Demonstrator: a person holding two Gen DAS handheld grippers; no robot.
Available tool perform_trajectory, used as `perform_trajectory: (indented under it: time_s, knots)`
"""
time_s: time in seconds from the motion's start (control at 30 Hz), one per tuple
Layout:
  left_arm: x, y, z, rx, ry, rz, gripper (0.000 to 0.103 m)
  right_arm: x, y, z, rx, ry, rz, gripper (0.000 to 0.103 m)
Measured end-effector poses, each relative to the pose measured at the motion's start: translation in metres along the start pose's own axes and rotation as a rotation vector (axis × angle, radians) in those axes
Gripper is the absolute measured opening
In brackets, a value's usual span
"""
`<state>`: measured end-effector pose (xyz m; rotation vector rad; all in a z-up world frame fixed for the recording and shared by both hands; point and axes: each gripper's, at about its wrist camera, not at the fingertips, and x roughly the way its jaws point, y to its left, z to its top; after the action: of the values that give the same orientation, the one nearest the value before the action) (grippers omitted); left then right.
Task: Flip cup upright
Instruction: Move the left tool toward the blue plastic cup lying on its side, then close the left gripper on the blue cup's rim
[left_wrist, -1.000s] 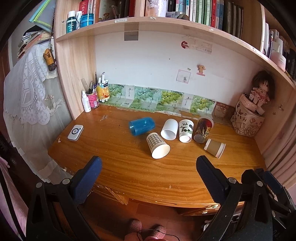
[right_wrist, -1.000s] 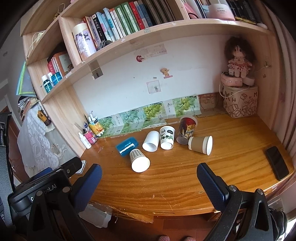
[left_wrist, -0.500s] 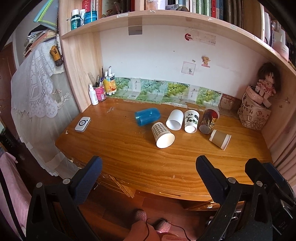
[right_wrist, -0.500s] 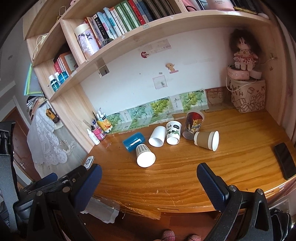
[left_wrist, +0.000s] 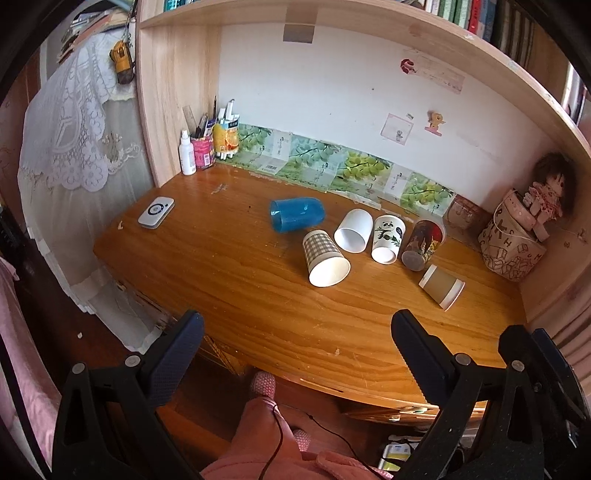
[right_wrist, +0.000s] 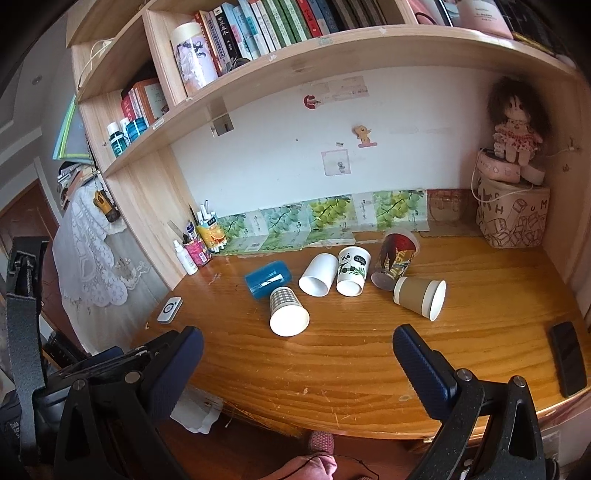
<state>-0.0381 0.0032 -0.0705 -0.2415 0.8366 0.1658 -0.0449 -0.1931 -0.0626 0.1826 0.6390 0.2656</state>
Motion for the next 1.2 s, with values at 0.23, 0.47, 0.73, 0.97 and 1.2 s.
perform_trajectory:
  time_s: [0.23,0.47,0.73,0.97,1.2]
  knots:
    - [0.041,0.009,0.021,-0.061,0.097,-0.024,0.102,0.028,0.010,0.022,-0.082,-0.001,0.001,0.103]
    - [0.080,0.021,0.050,-0.100,0.167,-0.012,0.102,0.080,0.025,0.051,-0.171,0.057,0.018,0.103]
    - [0.126,0.039,0.086,-0.140,0.253,-0.006,0.102,0.138,0.040,0.080,-0.236,0.138,0.070,0.103]
    - [0.183,0.056,0.109,-0.237,0.400,-0.046,0.102,0.180,0.047,0.108,-0.270,0.178,0.060,0.103]
    - [0.237,0.063,0.122,-0.344,0.514,-0.102,0.102,0.212,0.045,0.128,-0.271,0.223,0.032,0.103]
